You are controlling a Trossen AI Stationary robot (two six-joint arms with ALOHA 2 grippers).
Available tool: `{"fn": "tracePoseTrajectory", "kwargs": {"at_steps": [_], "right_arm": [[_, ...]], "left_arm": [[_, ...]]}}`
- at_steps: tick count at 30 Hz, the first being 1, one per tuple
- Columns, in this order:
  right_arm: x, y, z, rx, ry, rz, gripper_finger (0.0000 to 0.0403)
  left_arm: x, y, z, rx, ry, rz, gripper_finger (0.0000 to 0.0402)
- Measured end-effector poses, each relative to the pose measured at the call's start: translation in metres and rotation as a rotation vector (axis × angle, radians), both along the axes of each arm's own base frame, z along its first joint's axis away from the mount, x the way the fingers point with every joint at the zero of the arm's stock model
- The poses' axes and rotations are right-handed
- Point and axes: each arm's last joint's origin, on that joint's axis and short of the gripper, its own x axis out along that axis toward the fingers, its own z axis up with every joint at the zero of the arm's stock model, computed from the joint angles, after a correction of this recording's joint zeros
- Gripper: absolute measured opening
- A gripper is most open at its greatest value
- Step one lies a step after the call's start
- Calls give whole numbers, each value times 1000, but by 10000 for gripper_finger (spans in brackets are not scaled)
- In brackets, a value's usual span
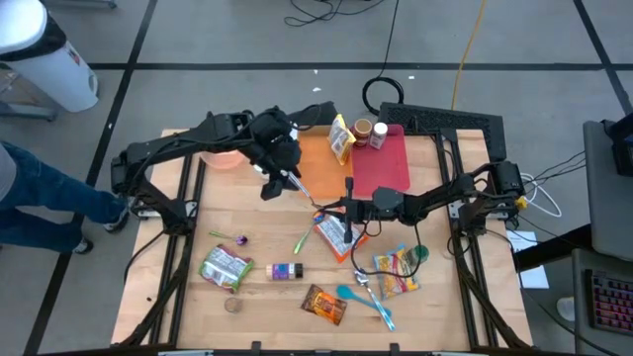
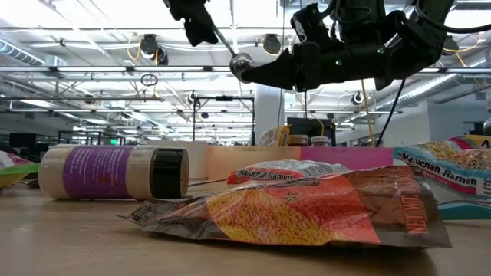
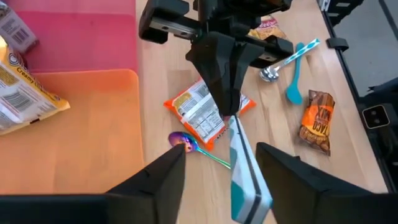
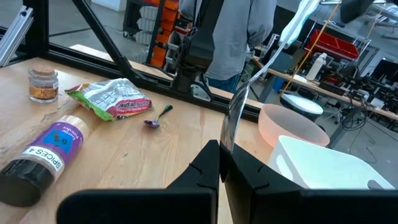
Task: Pick & Place Food Item
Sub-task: Put the top blue patterned spoon into the white bin
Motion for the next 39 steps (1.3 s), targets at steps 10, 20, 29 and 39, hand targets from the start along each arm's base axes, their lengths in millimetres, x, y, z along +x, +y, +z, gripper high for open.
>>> {"fn": "tracePoseTrajectory", "kwargs": {"at_steps": [10,20,29,39], "right_arm": [[0,0,0,0,0,-1,0],[0,-4,-2,15,20,-12,0],[0,-4,-2,15,19,-10,0],[0,-4,-2,15,16,-12,0]], "left_arm": [[1,0,1,5,-20,-2,99],[3,-3,1,35,-33,-43,92],[2,-6,0,35,-12,-54,92],[0,-5,-1,73,11,-42,92]]}}
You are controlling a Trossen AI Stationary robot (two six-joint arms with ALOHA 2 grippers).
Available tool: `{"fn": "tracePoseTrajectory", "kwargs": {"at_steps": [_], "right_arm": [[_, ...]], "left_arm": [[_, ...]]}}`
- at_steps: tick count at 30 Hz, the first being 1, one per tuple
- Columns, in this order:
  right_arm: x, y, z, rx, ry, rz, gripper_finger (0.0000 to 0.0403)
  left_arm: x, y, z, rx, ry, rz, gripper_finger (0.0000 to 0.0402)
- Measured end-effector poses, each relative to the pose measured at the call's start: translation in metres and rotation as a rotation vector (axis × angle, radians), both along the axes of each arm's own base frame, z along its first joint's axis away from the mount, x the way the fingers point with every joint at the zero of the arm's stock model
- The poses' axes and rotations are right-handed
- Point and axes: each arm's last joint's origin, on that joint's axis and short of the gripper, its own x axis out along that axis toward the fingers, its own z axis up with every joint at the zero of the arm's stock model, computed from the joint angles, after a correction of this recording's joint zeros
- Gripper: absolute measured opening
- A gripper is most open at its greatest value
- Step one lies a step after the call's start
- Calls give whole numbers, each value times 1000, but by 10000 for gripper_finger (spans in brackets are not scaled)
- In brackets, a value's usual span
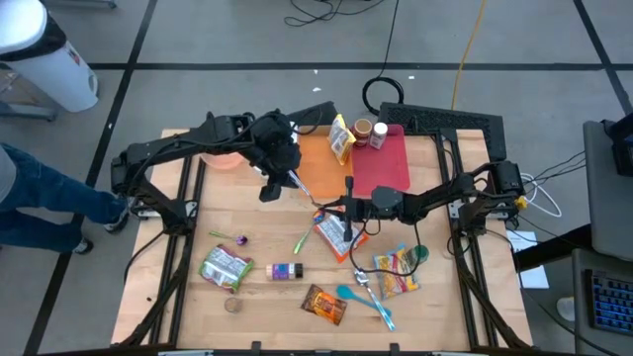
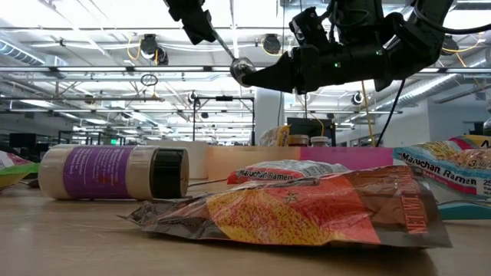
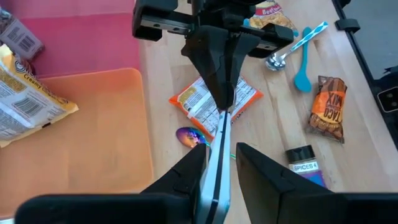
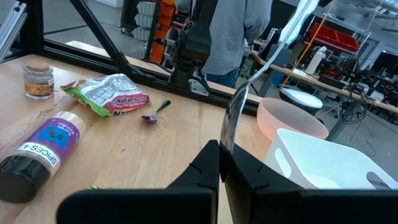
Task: Pick & Place Food Item
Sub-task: Put the top blue patterned spoon into the white bin
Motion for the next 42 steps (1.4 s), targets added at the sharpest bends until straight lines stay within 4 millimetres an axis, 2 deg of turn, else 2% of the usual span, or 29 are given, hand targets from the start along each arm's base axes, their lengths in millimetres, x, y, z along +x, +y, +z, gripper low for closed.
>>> {"fn": "tracePoseTrajectory", "kwargs": {"at_steps": [28,30,34,42], "right_arm": [[0,0,0,-1,0,2,0],[0,0,0,-1,1,2,0],[0,0,0,-1,2,2,0],[0,0,0,-5,4,1,0]], "left_arm": [[1,-1,1,-20,-25,-48,92],[1,-1,1,-17,-30,-49,83],[2,-1,2,-13,-45,-50,34],[2,-1,2,4,-51,-62,33]]}}
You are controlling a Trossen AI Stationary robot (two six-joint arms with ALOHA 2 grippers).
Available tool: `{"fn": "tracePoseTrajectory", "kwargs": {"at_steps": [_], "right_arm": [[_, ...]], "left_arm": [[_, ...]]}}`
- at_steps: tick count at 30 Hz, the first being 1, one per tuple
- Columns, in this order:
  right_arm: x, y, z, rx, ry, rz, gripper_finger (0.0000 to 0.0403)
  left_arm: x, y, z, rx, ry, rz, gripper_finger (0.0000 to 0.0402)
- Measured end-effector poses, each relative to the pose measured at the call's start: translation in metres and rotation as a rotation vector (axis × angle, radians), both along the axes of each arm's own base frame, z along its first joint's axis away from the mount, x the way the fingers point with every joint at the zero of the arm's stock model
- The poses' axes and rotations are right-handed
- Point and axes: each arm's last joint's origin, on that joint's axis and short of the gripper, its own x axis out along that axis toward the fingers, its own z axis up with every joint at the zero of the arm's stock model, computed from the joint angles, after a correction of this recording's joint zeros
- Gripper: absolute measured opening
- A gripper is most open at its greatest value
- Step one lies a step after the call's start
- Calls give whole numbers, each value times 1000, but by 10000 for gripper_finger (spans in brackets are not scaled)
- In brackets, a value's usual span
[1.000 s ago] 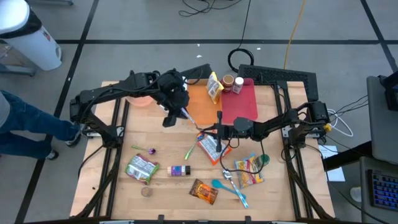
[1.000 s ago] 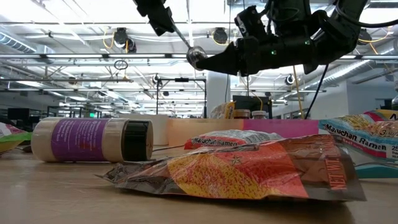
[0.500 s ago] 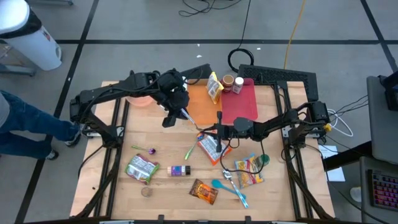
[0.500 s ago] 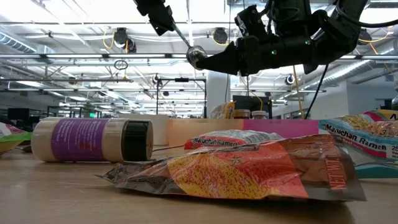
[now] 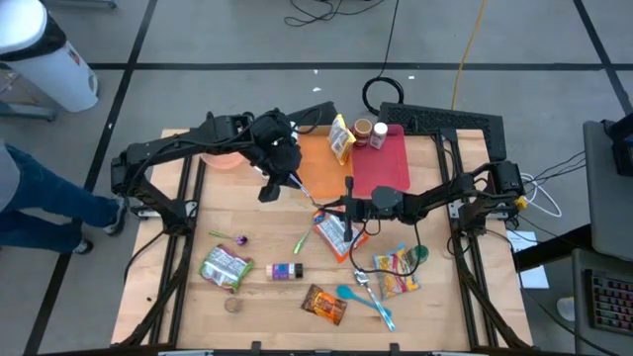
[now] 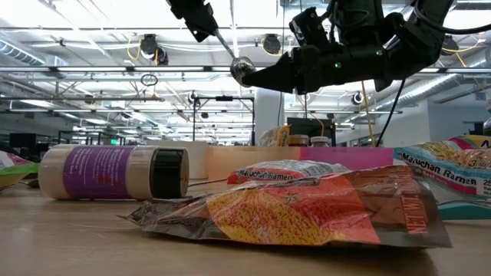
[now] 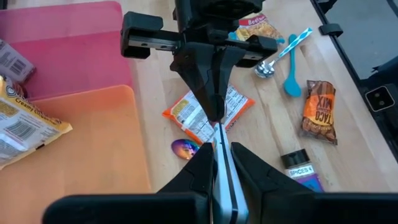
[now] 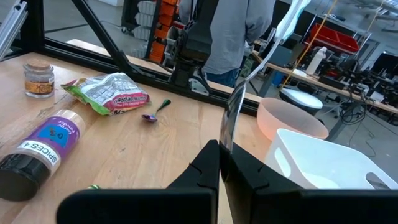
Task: Pick & Place Food Item
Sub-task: Put the top blue patterned spoon into the white bin
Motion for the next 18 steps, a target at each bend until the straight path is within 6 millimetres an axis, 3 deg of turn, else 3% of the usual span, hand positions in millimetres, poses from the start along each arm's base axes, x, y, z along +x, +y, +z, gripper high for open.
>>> {"fn": "tracePoseTrajectory", "kwargs": {"at_steps": [7,18], "right_arm": [[0,0,0,-17,0,-2,9],[0,0,2,12,-23,-9,95]], "left_arm": [[0,0,0,37,1,-4,33],[-4,1,-4,89,69,37,33]]}}
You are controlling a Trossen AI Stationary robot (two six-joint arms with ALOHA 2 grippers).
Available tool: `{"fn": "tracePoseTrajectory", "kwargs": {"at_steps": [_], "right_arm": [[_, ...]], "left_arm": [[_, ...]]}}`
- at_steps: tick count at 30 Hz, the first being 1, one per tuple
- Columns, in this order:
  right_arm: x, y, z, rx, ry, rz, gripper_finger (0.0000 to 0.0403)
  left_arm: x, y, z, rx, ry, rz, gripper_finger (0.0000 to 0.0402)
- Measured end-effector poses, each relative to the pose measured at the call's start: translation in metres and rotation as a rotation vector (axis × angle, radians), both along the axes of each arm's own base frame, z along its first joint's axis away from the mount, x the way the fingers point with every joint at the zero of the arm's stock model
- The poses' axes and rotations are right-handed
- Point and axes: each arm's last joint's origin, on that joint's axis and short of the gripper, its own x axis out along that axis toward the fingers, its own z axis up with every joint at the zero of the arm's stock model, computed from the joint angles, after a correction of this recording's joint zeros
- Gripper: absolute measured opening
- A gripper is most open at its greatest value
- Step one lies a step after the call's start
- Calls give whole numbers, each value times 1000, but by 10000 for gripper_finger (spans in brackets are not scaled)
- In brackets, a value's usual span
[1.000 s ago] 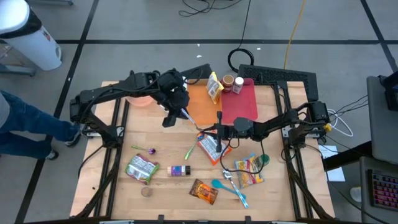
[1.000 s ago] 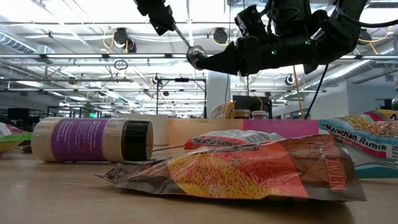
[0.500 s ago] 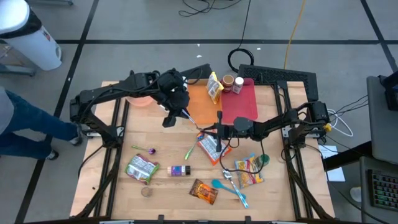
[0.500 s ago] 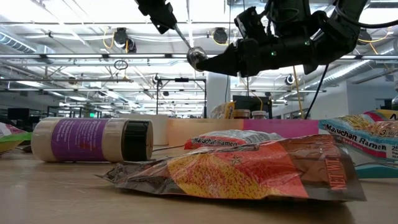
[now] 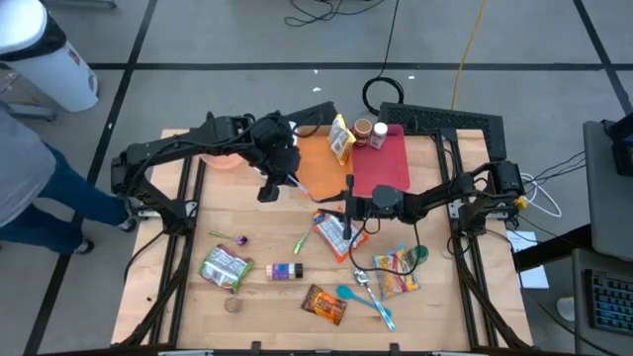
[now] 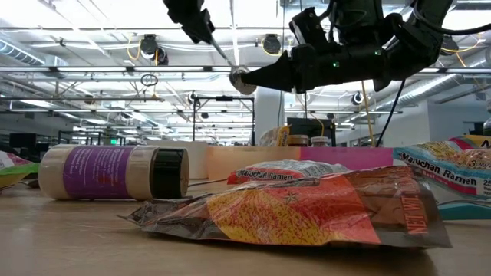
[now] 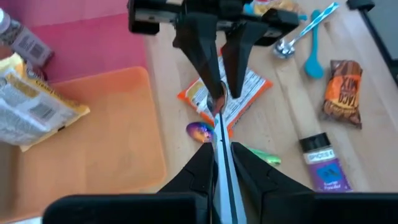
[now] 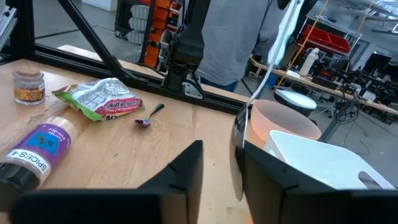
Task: Pick & Place Food Item
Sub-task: Put the top blue patterned spoon into the white bin
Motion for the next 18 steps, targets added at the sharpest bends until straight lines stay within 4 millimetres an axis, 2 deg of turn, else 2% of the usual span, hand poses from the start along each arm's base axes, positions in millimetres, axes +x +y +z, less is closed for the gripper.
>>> {"fn": "tracePoseTrajectory", "kwargs": {"at_steps": [11,18], "right_arm": [[0,-1,1,21,-13,-50,206],[0,-3,1,19,-11,-104,249]], "left_arm": [[-4,2,-3,120,84,86,33],[-7,7,-5,259,151,198,33]]}}
